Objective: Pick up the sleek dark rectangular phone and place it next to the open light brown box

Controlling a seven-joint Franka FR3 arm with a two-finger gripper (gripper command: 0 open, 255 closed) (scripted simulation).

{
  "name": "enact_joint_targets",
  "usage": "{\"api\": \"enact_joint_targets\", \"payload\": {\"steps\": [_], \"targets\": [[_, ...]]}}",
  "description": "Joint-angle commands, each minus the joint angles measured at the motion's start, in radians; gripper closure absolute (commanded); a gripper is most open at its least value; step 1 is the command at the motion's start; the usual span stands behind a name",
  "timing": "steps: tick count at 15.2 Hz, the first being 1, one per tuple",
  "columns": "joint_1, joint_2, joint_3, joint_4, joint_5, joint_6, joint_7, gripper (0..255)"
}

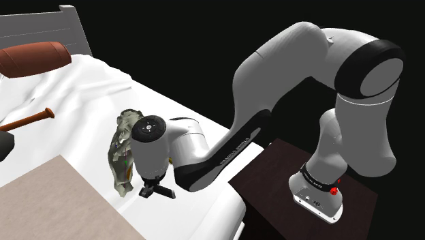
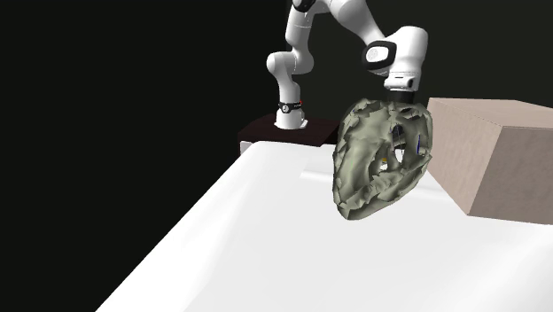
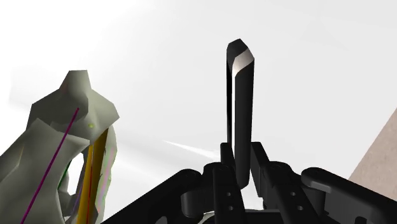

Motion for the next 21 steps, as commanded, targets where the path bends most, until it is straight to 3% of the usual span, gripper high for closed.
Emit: {"api": "enact_joint_targets", "payload": {"steps": [1, 21], "targets": [[-0.004, -0.019, 0.004, 0.000, 0.008, -0.018, -0.009, 255], [-0.020, -0.170, 0.035, 0.066, 0.080, -0.229, -0.084, 255]]}}
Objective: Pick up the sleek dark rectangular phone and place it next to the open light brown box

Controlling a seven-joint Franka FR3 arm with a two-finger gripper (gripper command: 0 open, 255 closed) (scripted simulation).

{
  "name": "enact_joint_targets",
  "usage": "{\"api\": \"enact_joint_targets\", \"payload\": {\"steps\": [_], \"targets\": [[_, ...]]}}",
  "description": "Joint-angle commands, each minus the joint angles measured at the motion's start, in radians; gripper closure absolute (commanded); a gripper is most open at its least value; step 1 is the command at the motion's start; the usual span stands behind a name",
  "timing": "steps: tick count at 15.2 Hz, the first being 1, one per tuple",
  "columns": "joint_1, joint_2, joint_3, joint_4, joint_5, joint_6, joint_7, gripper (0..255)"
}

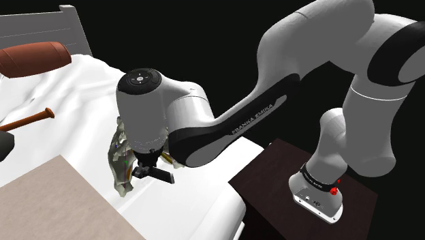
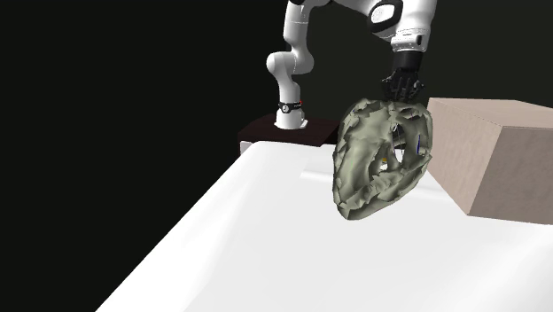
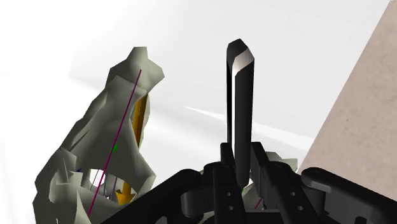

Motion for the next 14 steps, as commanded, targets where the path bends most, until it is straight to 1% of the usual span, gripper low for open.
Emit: {"api": "enact_joint_targets", "payload": {"steps": [1, 14], "targets": [[-0.001, -0.011, 0.002, 0.013, 0.006, -0.024, -0.007, 255], [-0.003, -0.071, 0.011, 0.109, 0.038, -0.176, -0.046, 255]]}}
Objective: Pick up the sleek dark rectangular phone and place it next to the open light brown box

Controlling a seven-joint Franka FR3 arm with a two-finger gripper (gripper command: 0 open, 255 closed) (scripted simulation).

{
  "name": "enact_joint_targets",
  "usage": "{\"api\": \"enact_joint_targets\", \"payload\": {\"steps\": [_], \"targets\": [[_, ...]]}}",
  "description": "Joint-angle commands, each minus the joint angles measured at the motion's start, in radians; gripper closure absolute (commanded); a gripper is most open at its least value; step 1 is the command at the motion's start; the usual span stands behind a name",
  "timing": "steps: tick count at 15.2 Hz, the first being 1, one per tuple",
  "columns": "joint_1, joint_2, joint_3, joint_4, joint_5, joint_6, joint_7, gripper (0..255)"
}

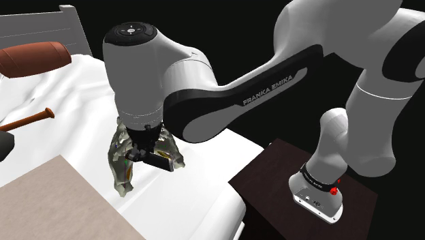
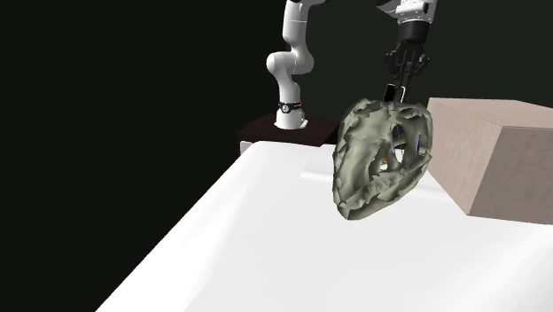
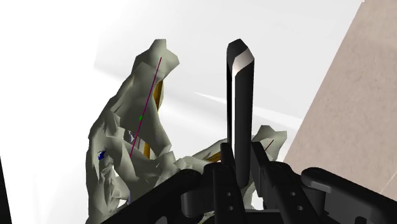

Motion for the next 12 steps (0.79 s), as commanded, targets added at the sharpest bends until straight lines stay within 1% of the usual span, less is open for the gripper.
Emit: {"api": "enact_joint_targets", "payload": {"steps": [1, 12], "targets": [[0.001, -0.005, 0.001, 0.024, 0.004, -0.029, -0.006, 255], [0.003, -0.028, 0.005, 0.141, 0.020, -0.166, -0.033, 255]]}}
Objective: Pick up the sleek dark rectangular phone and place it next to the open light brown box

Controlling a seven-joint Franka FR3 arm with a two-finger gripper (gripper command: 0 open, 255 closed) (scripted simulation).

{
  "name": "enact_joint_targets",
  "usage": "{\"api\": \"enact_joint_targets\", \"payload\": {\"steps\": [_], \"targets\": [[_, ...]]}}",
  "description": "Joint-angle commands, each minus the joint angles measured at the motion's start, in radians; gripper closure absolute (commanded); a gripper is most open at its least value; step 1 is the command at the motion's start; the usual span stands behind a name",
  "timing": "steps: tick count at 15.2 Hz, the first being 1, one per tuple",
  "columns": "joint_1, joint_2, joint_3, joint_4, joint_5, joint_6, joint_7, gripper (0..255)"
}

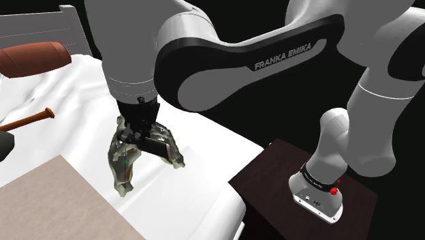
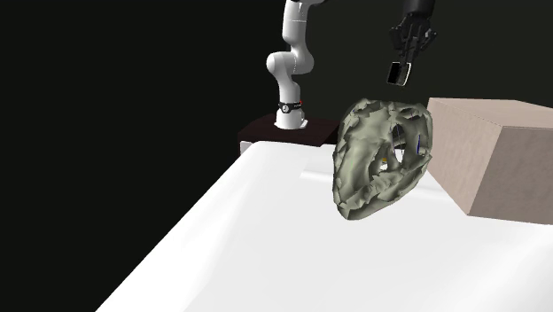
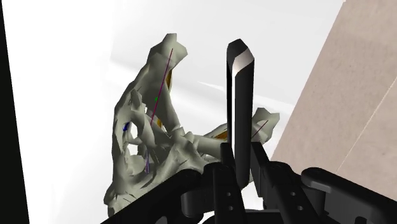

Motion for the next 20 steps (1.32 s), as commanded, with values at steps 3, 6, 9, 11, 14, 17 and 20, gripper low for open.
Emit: {"api": "enact_joint_targets", "payload": {"steps": [3, 6, 9, 11, 14, 17, 20], "targets": [[0.017, -0.054, 0.015, -0.046, 0.006, -0.014, 0.030, 255], [0.044, -0.123, 0.038, -0.129, 0.013, -0.007, 0.081, 255], [0.071, -0.185, 0.064, -0.198, 0.022, -0.007, 0.134, 255], [0.090, -0.223, 0.083, -0.238, 0.030, -0.010, 0.170, 255], [0.113, -0.263, 0.107, -0.279, 0.040, -0.015, 0.213, 255], [0.113, -0.258, 0.107, -0.313, 0.036, 0.023, 0.221, 255], [0.113, -0.251, 0.108, -0.346, 0.031, 0.062, 0.229, 255]]}}
